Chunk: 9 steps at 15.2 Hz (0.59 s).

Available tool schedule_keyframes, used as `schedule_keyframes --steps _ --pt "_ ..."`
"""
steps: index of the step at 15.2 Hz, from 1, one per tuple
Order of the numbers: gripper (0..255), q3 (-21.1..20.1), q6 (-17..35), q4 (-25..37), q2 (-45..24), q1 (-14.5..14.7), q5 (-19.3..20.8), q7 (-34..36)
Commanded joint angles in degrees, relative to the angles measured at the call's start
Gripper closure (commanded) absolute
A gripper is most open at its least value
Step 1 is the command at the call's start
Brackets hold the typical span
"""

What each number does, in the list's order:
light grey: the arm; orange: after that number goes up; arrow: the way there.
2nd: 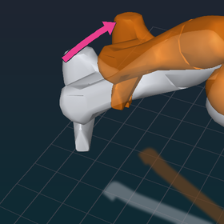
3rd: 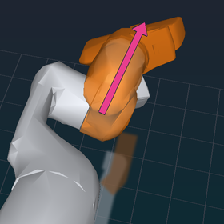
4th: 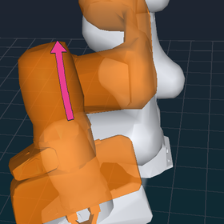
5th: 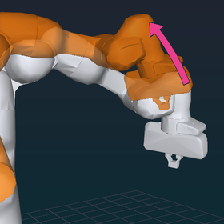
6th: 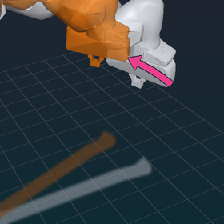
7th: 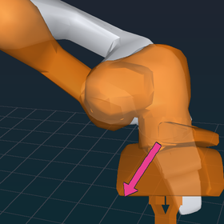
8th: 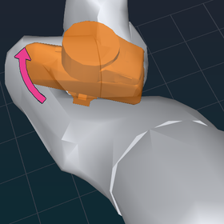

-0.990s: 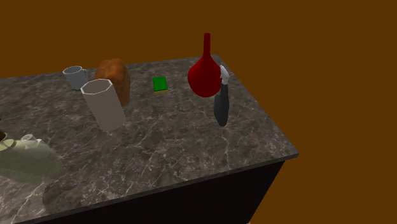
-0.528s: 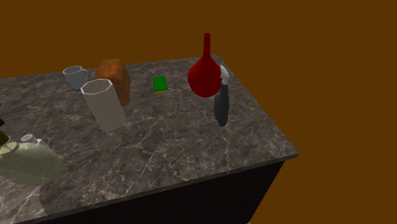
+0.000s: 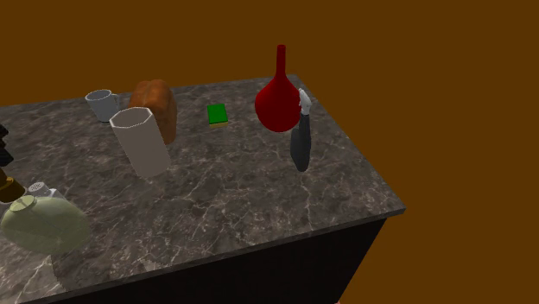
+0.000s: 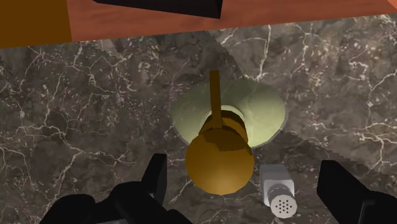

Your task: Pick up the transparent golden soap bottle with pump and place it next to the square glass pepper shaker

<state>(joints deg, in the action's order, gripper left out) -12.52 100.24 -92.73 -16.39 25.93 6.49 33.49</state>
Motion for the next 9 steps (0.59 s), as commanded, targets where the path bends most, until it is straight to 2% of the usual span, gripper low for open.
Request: schedule_keyframes --steps 1,4,9 --pt "0 -0.1 -2.0 2.1 -0.1 0.1 0.0 0.0" --pt "0 -0.2 -7.6 8.6 -1.0 0.6 0.1 -0.1" --pt "0 -0.2 -7.6 8.6 -1.0 0.6 0.1 -0.1"
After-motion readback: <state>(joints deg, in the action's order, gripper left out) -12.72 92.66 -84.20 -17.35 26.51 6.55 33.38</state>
